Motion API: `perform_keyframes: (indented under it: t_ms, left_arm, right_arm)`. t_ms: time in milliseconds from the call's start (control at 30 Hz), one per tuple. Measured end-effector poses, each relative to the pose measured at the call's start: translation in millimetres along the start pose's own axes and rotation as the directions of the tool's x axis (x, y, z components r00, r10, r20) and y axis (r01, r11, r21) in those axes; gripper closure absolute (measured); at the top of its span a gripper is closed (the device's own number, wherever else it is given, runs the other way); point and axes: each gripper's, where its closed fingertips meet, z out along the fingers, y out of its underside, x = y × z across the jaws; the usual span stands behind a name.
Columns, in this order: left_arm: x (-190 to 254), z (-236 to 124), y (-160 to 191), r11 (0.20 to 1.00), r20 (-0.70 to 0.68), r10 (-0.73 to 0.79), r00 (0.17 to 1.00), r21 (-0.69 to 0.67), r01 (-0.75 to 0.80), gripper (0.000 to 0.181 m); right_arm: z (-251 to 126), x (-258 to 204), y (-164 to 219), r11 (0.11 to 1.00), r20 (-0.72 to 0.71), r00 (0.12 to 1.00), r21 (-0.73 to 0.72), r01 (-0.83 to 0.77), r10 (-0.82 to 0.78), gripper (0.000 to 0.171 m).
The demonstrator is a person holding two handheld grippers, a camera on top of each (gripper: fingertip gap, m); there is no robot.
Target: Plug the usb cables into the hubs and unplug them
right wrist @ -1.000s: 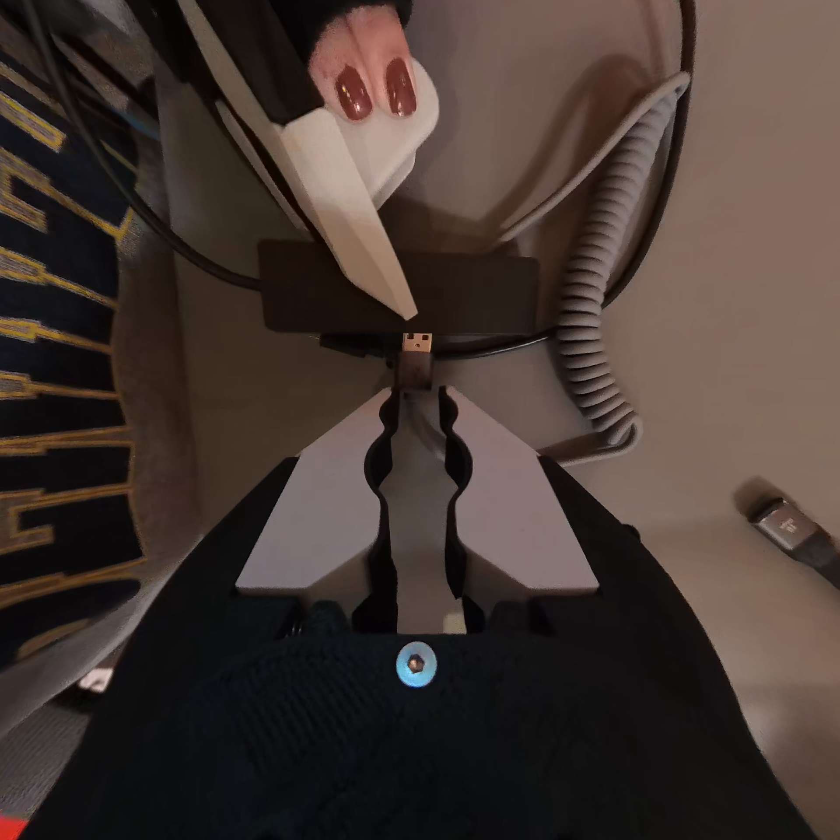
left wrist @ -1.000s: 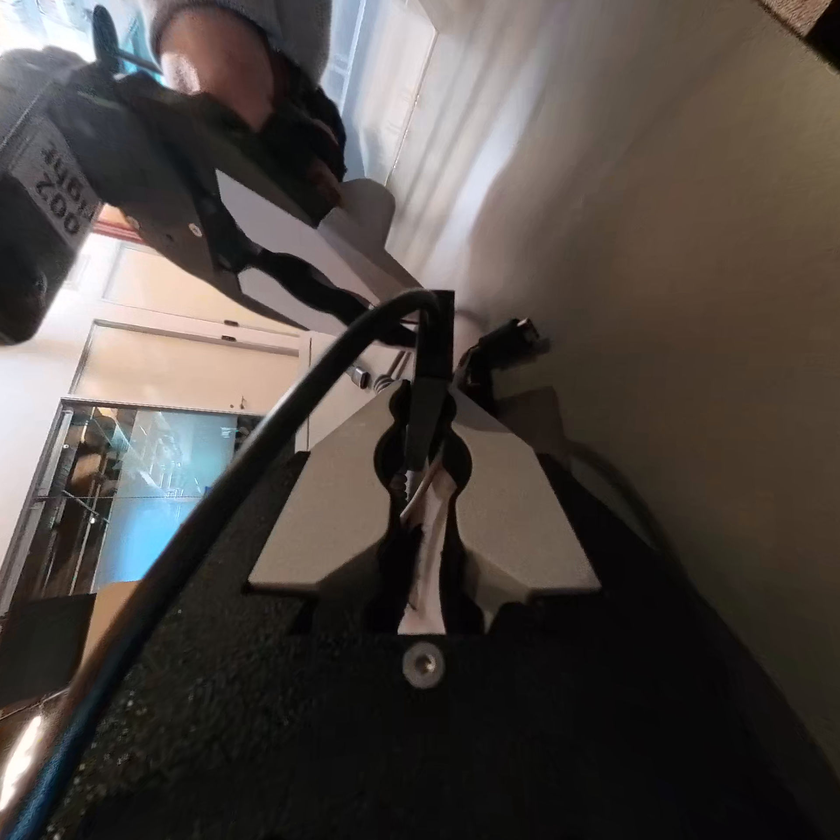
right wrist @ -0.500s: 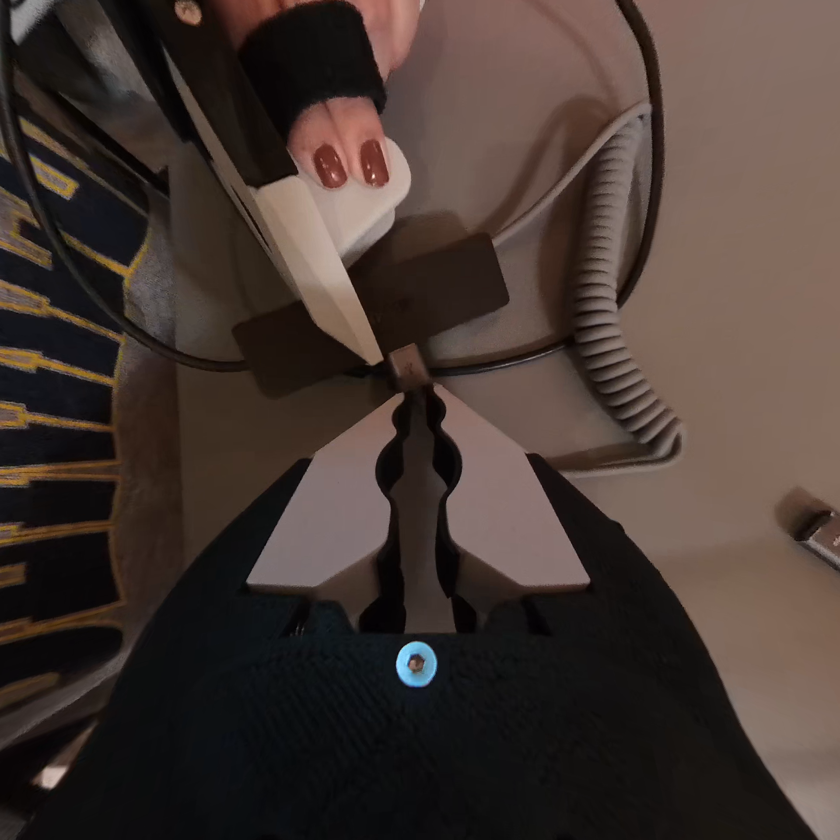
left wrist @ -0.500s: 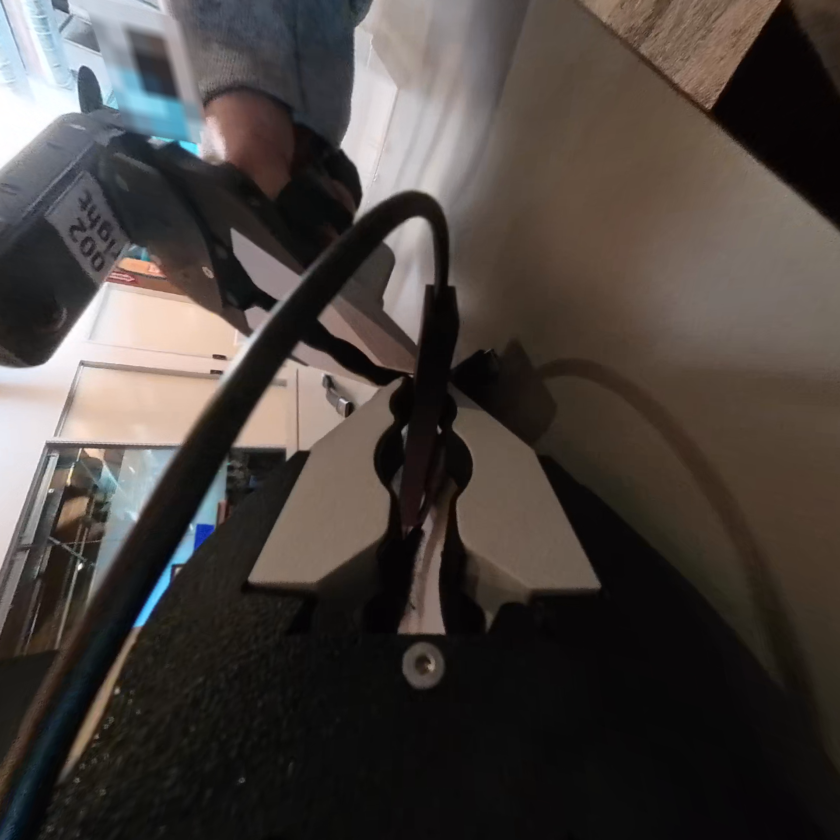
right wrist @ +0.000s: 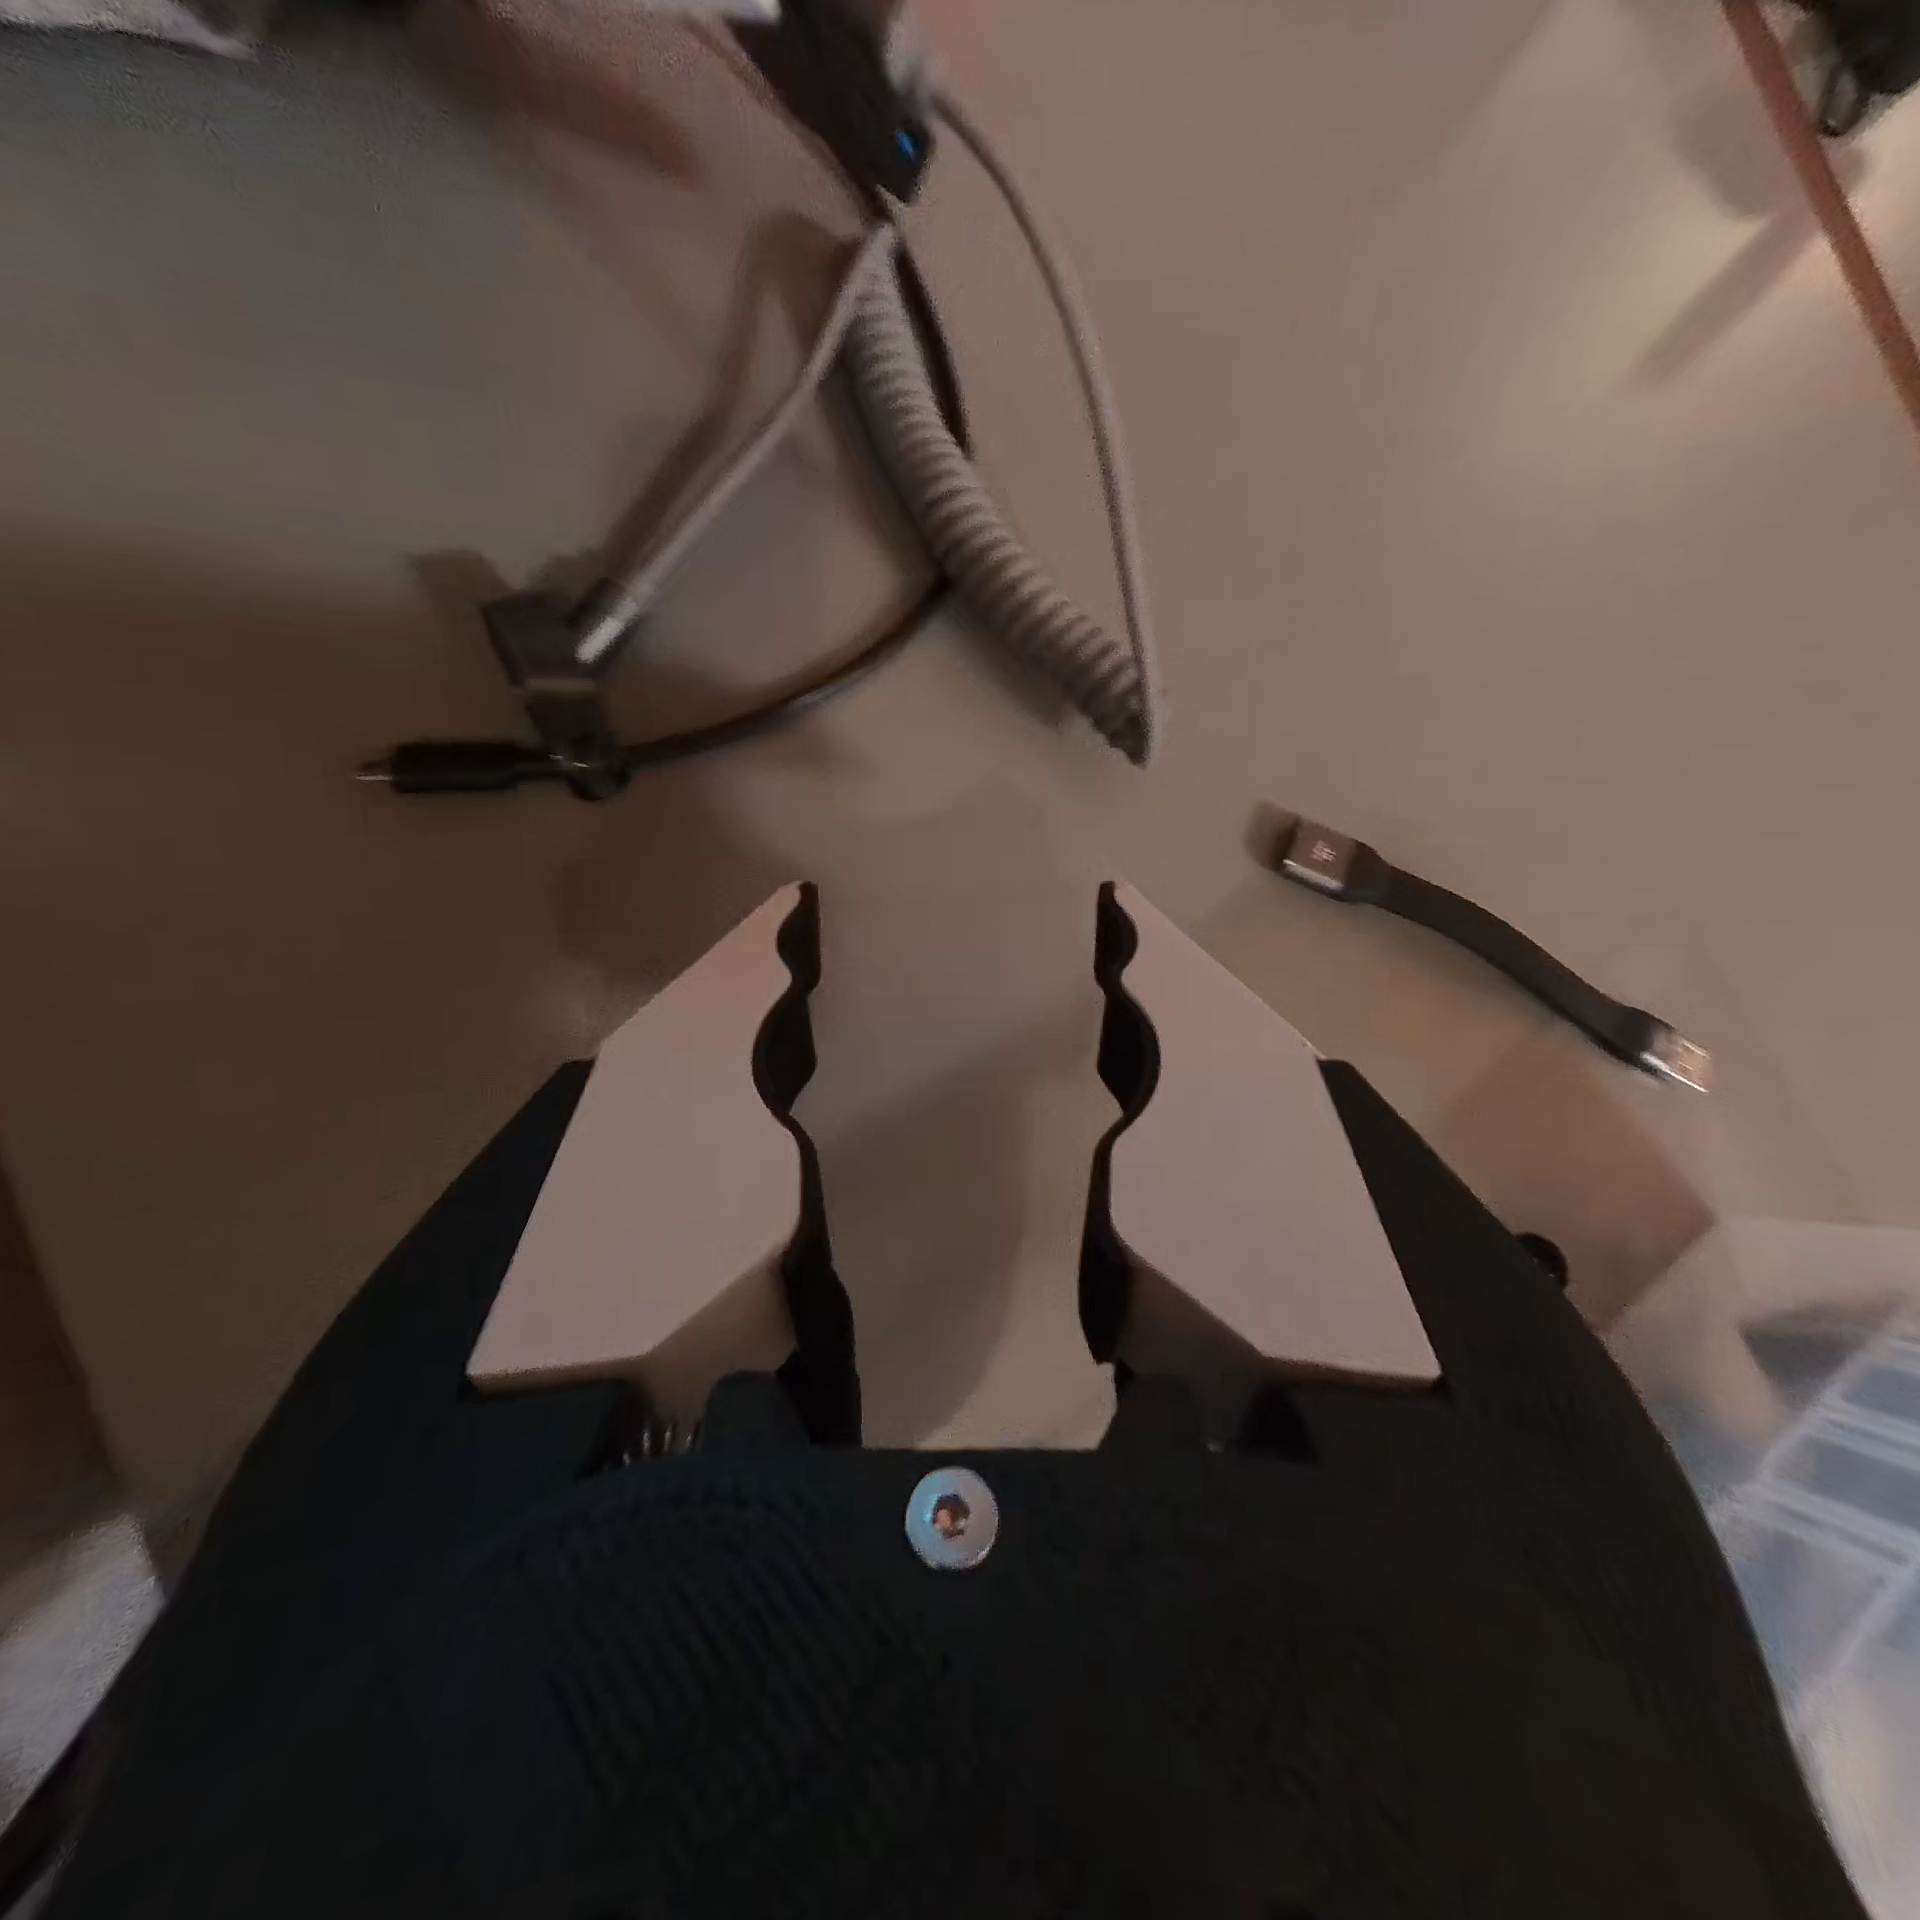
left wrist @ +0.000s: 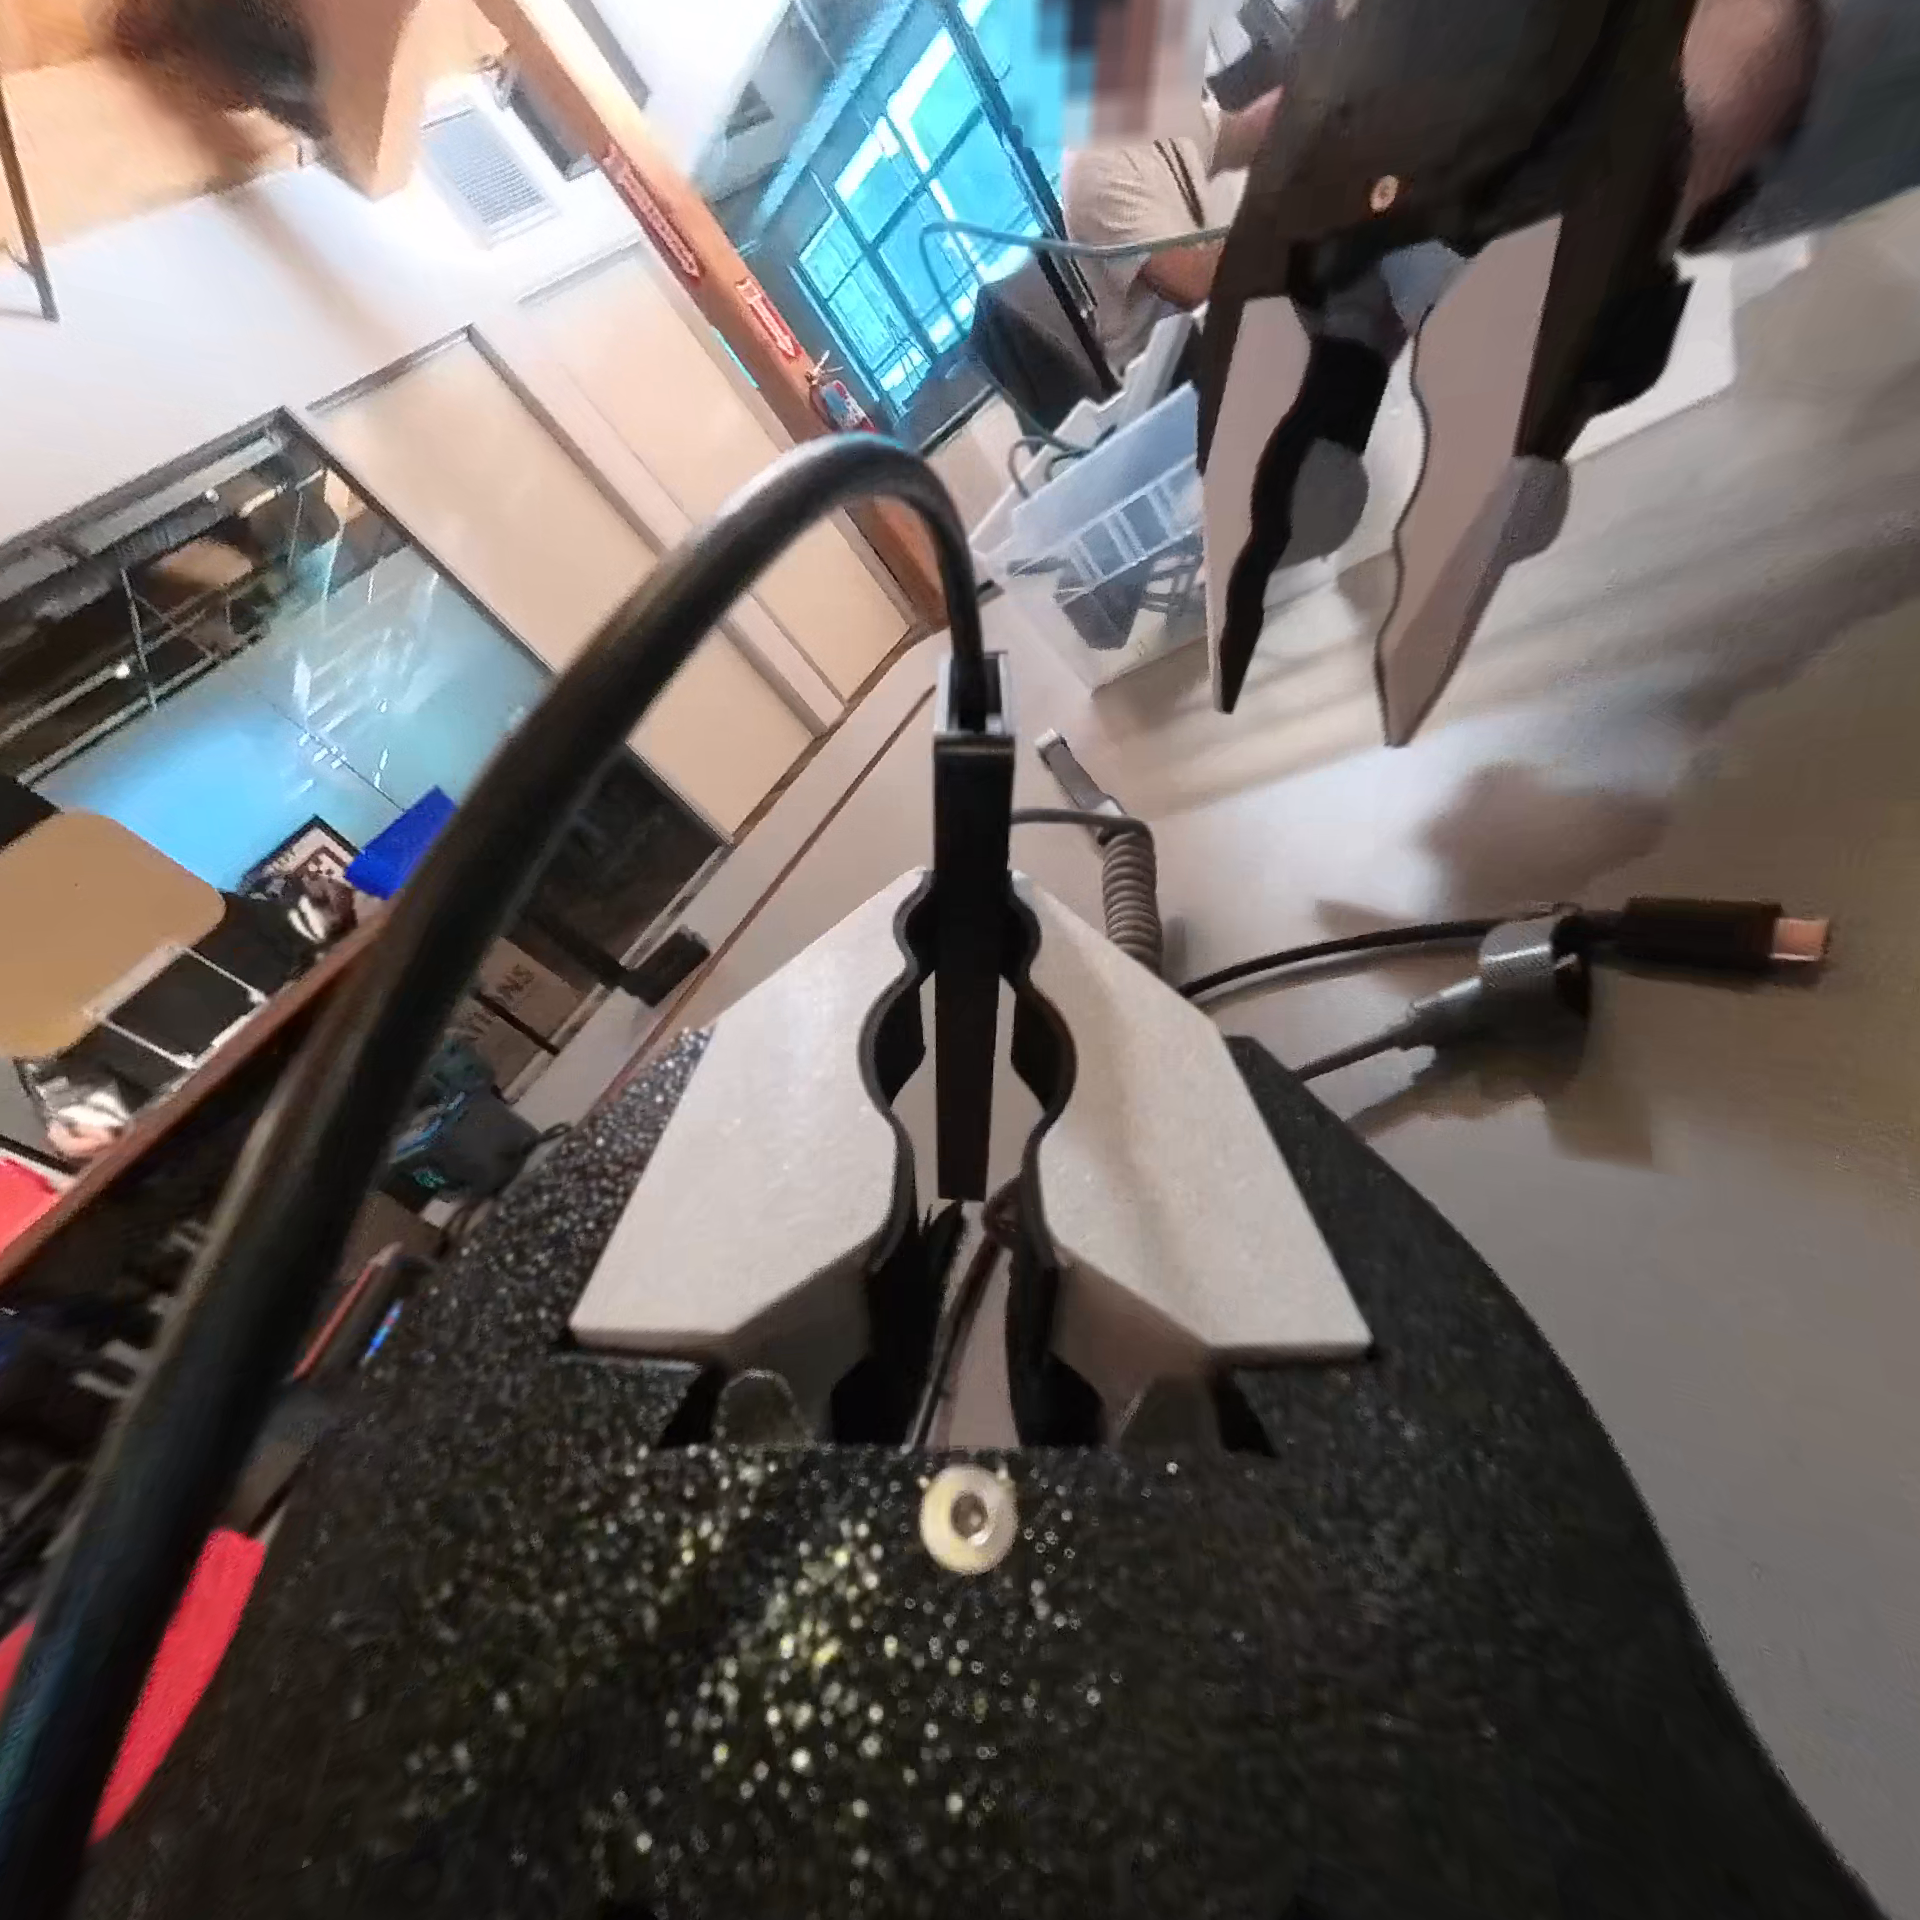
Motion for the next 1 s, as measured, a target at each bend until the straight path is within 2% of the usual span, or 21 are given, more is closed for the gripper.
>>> perform_keyframes:
  t_ms: [167, 267, 400, 467, 567, 633, 700, 833, 900, 1000]
  left_arm:
    - [-0.3, 0.0, 0.4, 0.999, -0.017, -0.028, 0.999, 0.015, 0.028, 0.173]
    - [2.7, -1.0, -1.2, 1.000, -0.026, 0.001, 1.000, 0.022, -0.001, 0.173]
    - [12.6, -0.5, -2.5, 0.998, -0.058, 0.055, 0.997, 0.025, -0.053, 0.173]
    - [17.3, 0.3, -2.6, 0.996, -0.070, 0.087, 0.994, 0.022, -0.085, 0.173]
    - [22.1, 0.2, -4.2, 0.993, -0.081, 0.118, 0.990, 0.027, -0.116, 0.173]
    - [23.3, -0.3, -5.5, 0.992, -0.084, 0.128, 0.988, 0.033, -0.125, 0.173]
    - [23.3, -1.8, -7.2, 0.991, -0.082, 0.132, 0.988, 0.042, -0.129, 0.173]
    - [21.6, -4.4, -11.1, 0.991, -0.077, 0.126, 0.989, 0.061, -0.122, 0.173]
    - [21.6, -5.1, -12.6, 0.990, -0.077, 0.127, 0.989, 0.068, -0.121, 0.173]
    - [22.6, -5.9, -14.6, 0.989, -0.081, 0.128, 0.988, 0.077, -0.122, 0.173]
  right_arm:
    - [-23.5, 50.9, -9.0, 0.996, -0.119, 0.992, -0.084, -0.039, 0.029, 0.136]
    - [-35.4, 104.2, -12.3, 0.945, -0.230, 0.949, -0.195, -0.263, 0.217, 0.149]
    - [-13.2, 157.7, -21.2, 0.828, -0.199, 0.866, -0.259, -0.498, 0.458, 0.168]
    - [-2.6, 180.2, -9.1, 0.709, -0.259, 0.783, -0.331, -0.622, 0.566, 0.165]
    - [14.0, 181.6, 13.1, 0.458, -0.311, 0.614, -0.448, -0.768, 0.726, 0.149]
    - [23.0, 181.8, 32.2, 0.324, -0.381, 0.524, -0.476, -0.818, 0.762, 0.148]
    - [29.6, 175.6, 44.6, 0.227, -0.419, 0.452, -0.485, -0.845, 0.787, 0.147]
    - [32.5, 173.9, 63.6, 0.174, -0.495, 0.432, -0.483, -0.858, 0.754, 0.145]
    - [37.3, 167.5, 64.3, 0.159, -0.479, 0.419, -0.493, -0.855, 0.772, 0.144]
    - [41.7, 166.6, 64.1, 0.212, -0.460, 0.473, -0.510, -0.834, 0.751, 0.147]
